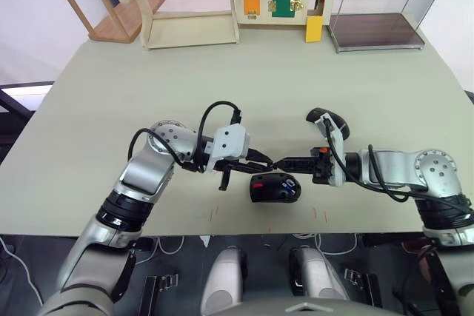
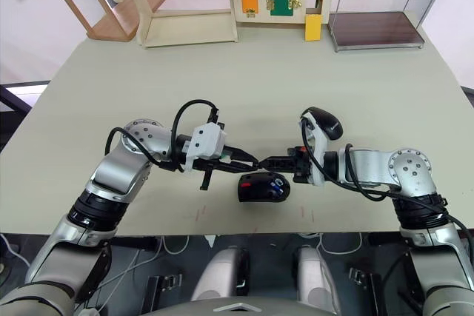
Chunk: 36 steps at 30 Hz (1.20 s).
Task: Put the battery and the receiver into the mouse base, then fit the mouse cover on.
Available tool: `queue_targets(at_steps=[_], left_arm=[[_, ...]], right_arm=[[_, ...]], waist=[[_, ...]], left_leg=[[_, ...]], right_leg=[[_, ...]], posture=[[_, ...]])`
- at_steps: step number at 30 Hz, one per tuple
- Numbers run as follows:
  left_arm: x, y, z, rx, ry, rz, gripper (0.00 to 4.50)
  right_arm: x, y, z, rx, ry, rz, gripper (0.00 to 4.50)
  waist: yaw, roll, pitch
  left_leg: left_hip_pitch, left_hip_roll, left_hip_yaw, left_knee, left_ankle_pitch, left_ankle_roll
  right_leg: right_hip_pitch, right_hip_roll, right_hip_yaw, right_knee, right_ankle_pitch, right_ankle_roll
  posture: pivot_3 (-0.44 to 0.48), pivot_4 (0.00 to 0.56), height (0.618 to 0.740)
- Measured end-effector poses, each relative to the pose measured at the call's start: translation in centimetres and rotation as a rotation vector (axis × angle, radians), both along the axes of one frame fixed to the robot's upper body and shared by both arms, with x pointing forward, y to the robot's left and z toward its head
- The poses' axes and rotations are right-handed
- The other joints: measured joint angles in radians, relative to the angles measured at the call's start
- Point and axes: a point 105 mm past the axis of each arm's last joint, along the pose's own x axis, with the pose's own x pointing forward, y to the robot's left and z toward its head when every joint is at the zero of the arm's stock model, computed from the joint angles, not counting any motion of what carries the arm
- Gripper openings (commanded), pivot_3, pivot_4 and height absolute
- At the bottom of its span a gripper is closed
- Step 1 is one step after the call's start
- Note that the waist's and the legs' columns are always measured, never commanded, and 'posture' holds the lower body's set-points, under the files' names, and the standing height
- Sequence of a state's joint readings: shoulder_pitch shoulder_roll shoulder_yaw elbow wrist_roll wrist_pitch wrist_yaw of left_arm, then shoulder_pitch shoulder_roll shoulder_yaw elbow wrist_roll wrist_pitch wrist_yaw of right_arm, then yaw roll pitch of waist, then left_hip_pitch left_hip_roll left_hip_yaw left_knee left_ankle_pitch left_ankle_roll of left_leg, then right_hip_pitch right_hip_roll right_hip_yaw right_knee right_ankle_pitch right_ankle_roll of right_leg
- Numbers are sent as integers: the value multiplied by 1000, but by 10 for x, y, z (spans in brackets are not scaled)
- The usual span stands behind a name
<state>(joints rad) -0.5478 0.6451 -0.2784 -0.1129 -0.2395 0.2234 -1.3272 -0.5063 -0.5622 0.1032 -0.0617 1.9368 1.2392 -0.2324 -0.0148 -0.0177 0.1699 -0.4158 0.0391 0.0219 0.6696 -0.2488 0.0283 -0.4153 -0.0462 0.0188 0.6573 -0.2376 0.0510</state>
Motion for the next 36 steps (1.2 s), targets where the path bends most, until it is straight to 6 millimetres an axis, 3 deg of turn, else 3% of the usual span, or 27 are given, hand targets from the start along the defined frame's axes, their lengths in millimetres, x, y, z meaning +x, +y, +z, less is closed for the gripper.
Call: queue_targets(at_steps=[36], left_arm=[[-10,-5,2,-1,3,-70,49]], right_arm=[[-13,-4,1,-22,-19,93,53]], waist=[[1,0,0]], left_leg=[[0,0,0,0,0,0]], right_leg=[[0,0,0,0,0,0]], posture=[[0,150,740]])
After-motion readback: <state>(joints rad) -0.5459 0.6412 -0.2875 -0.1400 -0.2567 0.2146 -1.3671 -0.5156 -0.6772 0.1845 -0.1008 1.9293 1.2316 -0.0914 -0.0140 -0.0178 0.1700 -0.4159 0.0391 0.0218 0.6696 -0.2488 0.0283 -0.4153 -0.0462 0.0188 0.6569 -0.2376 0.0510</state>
